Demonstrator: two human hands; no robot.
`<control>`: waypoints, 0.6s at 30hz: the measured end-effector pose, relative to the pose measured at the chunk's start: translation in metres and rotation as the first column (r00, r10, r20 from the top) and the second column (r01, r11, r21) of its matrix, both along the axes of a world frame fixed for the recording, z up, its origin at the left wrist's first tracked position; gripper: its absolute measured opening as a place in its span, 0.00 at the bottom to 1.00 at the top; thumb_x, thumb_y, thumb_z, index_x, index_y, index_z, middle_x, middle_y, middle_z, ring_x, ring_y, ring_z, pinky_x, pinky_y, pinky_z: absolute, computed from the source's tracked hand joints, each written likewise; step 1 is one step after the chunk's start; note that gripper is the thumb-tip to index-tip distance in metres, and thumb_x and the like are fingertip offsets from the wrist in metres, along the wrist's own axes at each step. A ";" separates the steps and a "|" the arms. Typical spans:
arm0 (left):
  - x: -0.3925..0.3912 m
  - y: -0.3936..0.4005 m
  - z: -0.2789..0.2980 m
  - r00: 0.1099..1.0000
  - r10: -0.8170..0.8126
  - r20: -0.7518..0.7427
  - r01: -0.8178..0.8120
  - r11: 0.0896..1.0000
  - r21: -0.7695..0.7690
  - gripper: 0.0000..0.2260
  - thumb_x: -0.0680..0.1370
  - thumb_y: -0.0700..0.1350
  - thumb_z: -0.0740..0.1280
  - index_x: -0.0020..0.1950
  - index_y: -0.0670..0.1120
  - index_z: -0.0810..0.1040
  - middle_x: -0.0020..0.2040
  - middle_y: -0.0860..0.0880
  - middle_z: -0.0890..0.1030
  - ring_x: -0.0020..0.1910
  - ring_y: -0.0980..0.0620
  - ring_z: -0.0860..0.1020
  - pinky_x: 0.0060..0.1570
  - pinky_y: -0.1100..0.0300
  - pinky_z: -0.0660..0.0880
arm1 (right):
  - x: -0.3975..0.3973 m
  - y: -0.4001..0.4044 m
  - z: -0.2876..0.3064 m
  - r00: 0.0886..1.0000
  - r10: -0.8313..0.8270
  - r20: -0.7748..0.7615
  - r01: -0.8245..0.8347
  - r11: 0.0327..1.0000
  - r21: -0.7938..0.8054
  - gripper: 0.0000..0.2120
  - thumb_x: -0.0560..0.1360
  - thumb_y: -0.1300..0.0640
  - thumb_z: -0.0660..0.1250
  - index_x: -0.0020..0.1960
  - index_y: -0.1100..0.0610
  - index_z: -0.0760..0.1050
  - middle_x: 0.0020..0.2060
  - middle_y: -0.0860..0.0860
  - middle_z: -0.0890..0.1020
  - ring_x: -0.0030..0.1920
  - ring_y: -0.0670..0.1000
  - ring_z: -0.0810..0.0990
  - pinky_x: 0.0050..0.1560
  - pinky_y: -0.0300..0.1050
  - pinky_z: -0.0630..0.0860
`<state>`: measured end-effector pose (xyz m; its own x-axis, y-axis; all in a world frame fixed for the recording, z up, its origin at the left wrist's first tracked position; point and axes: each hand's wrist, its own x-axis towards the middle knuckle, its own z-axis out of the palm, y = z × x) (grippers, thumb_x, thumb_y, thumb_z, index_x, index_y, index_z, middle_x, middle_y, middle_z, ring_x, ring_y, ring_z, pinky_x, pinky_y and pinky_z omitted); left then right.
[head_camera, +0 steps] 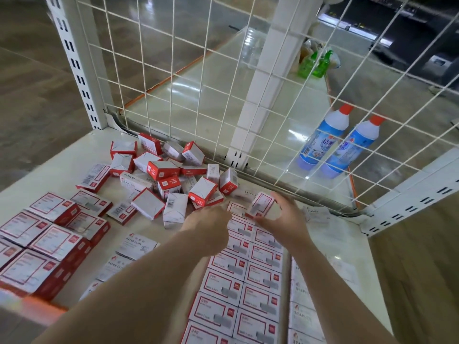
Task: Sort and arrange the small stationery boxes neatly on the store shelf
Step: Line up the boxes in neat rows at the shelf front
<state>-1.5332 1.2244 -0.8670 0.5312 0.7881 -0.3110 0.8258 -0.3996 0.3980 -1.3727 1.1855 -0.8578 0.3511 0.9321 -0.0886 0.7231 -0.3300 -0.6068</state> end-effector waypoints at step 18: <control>-0.038 -0.036 0.037 0.867 0.302 0.397 -0.172 0.928 -0.331 0.11 0.80 0.43 0.59 0.60 0.45 0.76 0.42 0.53 0.78 0.42 0.57 0.78 0.42 0.65 0.74 | -0.050 -0.084 0.030 0.952 0.303 0.051 -0.305 0.952 0.033 0.37 0.69 0.52 0.72 0.74 0.48 0.58 0.69 0.39 0.63 0.68 0.37 0.60 0.70 0.37 0.59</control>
